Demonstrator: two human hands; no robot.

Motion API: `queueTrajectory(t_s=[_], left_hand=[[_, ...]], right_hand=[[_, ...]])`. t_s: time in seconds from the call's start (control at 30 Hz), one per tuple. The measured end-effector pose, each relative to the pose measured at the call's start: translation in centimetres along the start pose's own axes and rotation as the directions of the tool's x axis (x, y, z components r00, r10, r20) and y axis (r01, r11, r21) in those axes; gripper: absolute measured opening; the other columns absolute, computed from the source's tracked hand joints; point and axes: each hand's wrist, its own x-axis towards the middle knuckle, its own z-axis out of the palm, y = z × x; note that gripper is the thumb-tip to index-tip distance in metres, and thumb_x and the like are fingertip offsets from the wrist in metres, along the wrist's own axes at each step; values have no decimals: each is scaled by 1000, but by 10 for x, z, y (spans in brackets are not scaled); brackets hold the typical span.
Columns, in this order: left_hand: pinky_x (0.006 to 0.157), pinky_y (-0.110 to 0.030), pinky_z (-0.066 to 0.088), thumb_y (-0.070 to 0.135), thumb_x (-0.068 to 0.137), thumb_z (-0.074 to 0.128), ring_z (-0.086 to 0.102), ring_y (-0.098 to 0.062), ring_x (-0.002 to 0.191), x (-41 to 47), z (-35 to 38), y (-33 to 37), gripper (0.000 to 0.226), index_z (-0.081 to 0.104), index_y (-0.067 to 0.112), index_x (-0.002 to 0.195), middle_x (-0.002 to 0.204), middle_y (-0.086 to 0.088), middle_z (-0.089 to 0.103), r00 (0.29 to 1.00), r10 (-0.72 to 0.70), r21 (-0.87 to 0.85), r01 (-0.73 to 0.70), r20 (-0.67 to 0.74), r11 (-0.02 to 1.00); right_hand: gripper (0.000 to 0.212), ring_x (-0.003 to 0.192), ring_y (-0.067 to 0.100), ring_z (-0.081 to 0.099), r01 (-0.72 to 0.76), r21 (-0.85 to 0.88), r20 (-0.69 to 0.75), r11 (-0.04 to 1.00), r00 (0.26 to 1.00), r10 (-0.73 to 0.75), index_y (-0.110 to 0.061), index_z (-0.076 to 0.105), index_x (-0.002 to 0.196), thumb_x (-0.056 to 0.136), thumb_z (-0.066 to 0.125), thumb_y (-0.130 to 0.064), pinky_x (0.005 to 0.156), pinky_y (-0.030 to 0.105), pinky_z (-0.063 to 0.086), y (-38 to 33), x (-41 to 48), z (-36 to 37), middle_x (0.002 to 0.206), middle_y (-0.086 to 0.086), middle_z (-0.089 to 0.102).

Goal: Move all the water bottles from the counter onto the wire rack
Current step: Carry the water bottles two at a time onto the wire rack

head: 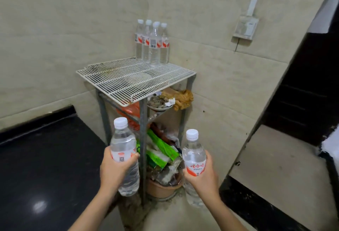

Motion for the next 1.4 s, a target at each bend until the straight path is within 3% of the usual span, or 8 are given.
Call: queueTrajectory(t_s=[0.13,0.27,0.43,0.67,0.83,1.07,1.23,1.4], left_hand=[[78,-40,47,42,42,73,59,-28,89,12,24,17,66,47,23,99,87,2,58,985,-25,-42,18,-172,999],[79,-43,49,51,34,73,61,-27,86,13,42,36,75,51,23,100,90,-3,63,953,5,-83,-32,-304,996],[79,-40,48,13,58,83,61,-29,90,27,47,74,53,52,20,100,95,-8,63,917,120,-83,-163,-381,983],[79,-35,49,19,59,80,60,-14,81,90,35,131,44,53,22,94,88,7,61,817,275,-111,-378,-506,919],[78,-29,49,15,69,75,60,-9,86,166,25,153,42,46,33,94,94,9,59,785,328,-104,-441,-525,891],[69,-16,50,16,66,77,60,-4,84,268,10,156,45,48,34,96,91,13,60,723,340,-72,-472,-601,878],[76,-26,51,43,46,73,63,-4,83,321,-14,150,63,51,28,103,92,12,63,685,286,-71,-443,-670,894],[79,-38,53,44,47,73,64,-19,91,346,-29,141,59,50,33,101,99,1,64,663,246,-43,-387,-707,921]], right_hand=[[80,98,20,57,74,56,149,996,985,-82,-23,38,129,62,80,-15,82,28,44,1,59,-9,112,-2,57],[81,98,20,60,105,93,248,990,961,-125,-26,38,129,61,81,-14,80,25,45,2,104,-14,112,-2,60],[78,94,20,60,108,138,304,984,942,-146,-37,35,119,60,81,-14,78,25,44,1,144,-11,105,-4,59],[70,81,13,57,206,283,170,937,950,-261,-21,41,117,62,79,-2,56,5,44,-59,213,-17,96,-3,55],[65,62,-14,56,363,364,46,858,913,-406,-15,41,105,54,81,-8,54,1,43,-123,279,-8,83,-12,52],[65,84,3,57,445,371,143,815,840,-524,-12,39,118,67,76,-4,66,6,51,-217,373,81,99,-7,54],[70,108,24,55,445,344,243,827,808,-537,-11,33,123,68,76,-6,98,43,47,-254,435,184,113,2,50],[85,114,18,48,408,317,274,856,825,-495,-10,22,137,70,75,-8,98,26,37,-282,486,278,126,4,44]])
